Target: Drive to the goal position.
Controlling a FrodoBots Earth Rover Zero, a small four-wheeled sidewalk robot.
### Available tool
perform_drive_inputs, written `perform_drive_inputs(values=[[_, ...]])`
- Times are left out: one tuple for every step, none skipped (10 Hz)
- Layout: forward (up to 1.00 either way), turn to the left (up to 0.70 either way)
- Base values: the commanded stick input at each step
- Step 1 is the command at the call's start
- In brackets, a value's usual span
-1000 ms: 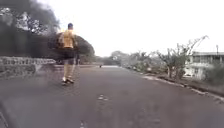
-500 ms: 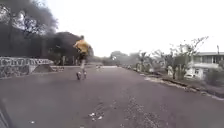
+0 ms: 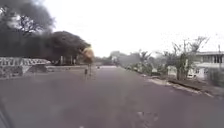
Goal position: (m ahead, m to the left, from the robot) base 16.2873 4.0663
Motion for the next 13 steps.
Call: perform_drive_inputs(values=[[1.00, 0.00], [1.00, 0.00], [1.00, 0.00], [1.00, 0.00], [1.00, 0.00], [1.00, 0.00], [1.00, 0.00], [1.00, 0.00], [1.00, 0.00], [1.00, 0.00], [1.00, 0.00], [1.00, 0.00], [1.00, 0.00]])
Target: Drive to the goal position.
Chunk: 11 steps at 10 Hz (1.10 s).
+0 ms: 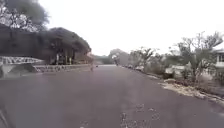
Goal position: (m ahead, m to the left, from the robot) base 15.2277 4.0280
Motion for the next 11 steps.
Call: perform_drive_inputs(values=[[1.00, 0.00], [1.00, 0.00], [1.00, 0.00], [1.00, 0.00], [1.00, 0.00], [1.00, 0.00], [1.00, 0.00], [1.00, 0.00], [1.00, 0.02], [1.00, 0.02], [1.00, 0.26]])
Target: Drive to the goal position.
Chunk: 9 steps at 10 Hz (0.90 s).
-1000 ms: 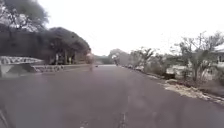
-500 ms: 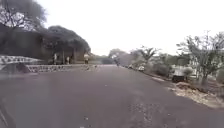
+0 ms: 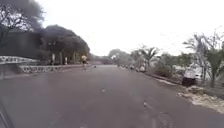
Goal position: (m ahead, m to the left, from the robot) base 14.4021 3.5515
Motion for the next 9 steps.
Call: perform_drive_inputs(values=[[1.00, 0.33], [1.00, 0.39], [1.00, 0.00], [1.00, 0.00], [1.00, 0.02], [1.00, 0.02], [1.00, 0.02], [1.00, 0.02], [1.00, 0.02]])
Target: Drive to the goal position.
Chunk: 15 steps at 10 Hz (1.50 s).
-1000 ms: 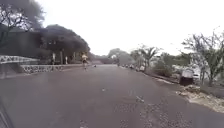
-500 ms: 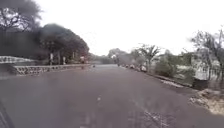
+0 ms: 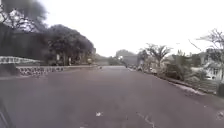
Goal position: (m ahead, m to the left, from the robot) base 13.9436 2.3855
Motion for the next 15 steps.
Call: perform_drive_inputs(values=[[1.00, 0.00], [1.00, 0.00], [1.00, 0.00], [1.00, 0.00], [1.00, 0.00], [1.00, 0.00], [1.00, 0.00], [1.00, 0.00], [1.00, 0.00], [1.00, 0.00], [1.00, 0.00], [1.00, 0.00], [1.00, 0.00], [1.00, 0.00], [1.00, 0.00]])
